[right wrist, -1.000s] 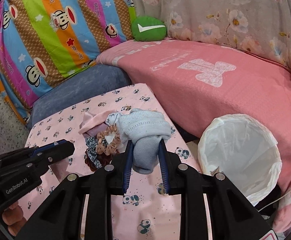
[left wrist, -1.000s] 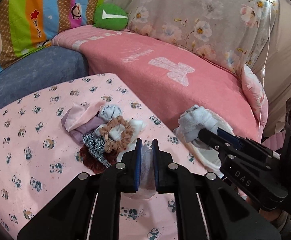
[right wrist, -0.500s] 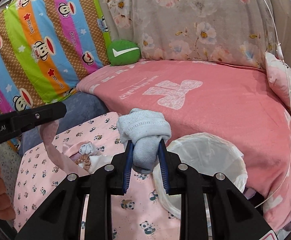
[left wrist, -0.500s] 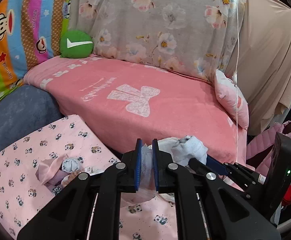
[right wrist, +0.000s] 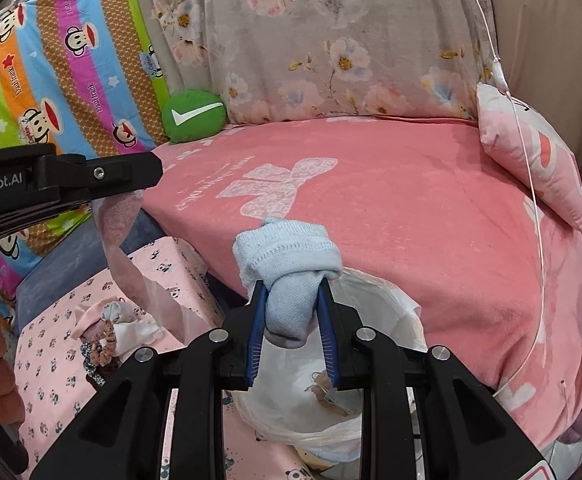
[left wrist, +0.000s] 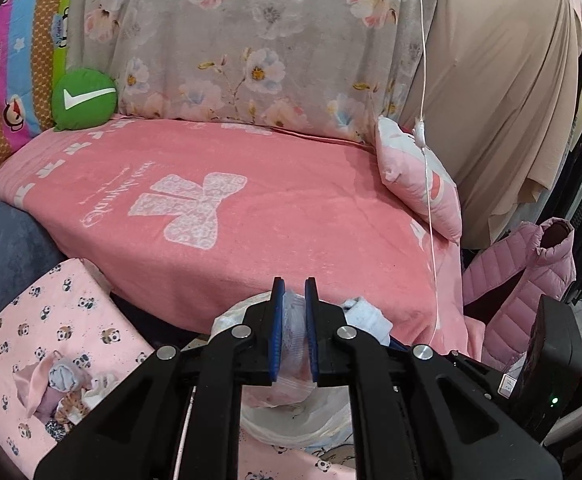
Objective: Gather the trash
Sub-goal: 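Carry the strip and grey sock with both tools over the bin, then open both tools to drop the strip and sock into the bin, then move both open tools back over the remaining clothes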
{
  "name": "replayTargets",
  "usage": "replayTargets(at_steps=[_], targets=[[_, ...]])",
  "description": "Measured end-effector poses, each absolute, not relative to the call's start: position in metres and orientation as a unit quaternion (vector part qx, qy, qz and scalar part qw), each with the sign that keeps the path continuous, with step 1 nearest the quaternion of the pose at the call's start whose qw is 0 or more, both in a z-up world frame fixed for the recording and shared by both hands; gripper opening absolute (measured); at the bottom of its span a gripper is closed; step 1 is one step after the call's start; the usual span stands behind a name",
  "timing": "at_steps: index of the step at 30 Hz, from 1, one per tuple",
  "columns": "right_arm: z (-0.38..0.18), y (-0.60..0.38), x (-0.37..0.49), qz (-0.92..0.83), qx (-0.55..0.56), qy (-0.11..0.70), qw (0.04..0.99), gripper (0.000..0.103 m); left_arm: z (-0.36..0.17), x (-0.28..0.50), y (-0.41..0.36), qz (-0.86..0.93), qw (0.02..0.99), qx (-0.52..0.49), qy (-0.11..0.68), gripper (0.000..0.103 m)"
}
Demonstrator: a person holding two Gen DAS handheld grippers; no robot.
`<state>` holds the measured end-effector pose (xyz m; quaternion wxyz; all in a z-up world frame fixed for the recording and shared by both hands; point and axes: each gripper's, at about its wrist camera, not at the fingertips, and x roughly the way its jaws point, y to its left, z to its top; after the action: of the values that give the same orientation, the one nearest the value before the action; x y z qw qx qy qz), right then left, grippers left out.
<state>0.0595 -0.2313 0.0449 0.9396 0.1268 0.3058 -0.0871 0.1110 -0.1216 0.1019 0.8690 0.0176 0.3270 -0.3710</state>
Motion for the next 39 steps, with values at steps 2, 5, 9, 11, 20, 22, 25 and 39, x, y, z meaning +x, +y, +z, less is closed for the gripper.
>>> replayTargets(at_steps=[2, 5, 9, 11, 20, 22, 25, 39], targets=[[0.042, -0.239, 0.060, -0.093, 0.131, 0.308, 0.938, 0.025, 0.098, 0.113, -0.130, -0.374, 0.866, 0.020, 0.332, 0.012], [0.038, -0.247, 0.058, -0.098, 0.134, 0.309, 0.936, 0.025, 0.093, 0.115, -0.140, -0.382, 0.859, 0.023, 0.339, 0.012], [0.035, -0.254, 0.059, -0.103, 0.138, 0.311, 0.935, 0.025, 0.088, 0.115, -0.151, -0.376, 0.859, 0.033, 0.346, 0.039], [0.034, -0.256, 0.059, -0.105, 0.139, 0.312, 0.934, 0.025, 0.088, 0.116, -0.151, -0.362, 0.868, 0.032, 0.339, 0.075], [0.032, -0.255, 0.063, -0.103, 0.142, 0.310, 0.935, 0.035, 0.087, 0.124, -0.138, -0.321, 0.884, 0.021, 0.340, 0.077], [0.032, -0.252, 0.064, -0.102, 0.141, 0.308, 0.935, 0.039, 0.086, 0.124, -0.134, -0.313, 0.886, 0.021, 0.341, 0.078], [0.034, -0.249, 0.066, -0.100, 0.138, 0.306, 0.936, 0.042, 0.085, 0.126, -0.128, -0.306, 0.888, 0.016, 0.342, 0.078], [0.040, -0.227, 0.064, -0.082, 0.132, 0.308, 0.938, 0.048, 0.077, 0.123, -0.094, -0.273, 0.899, 0.008, 0.341, 0.078]])
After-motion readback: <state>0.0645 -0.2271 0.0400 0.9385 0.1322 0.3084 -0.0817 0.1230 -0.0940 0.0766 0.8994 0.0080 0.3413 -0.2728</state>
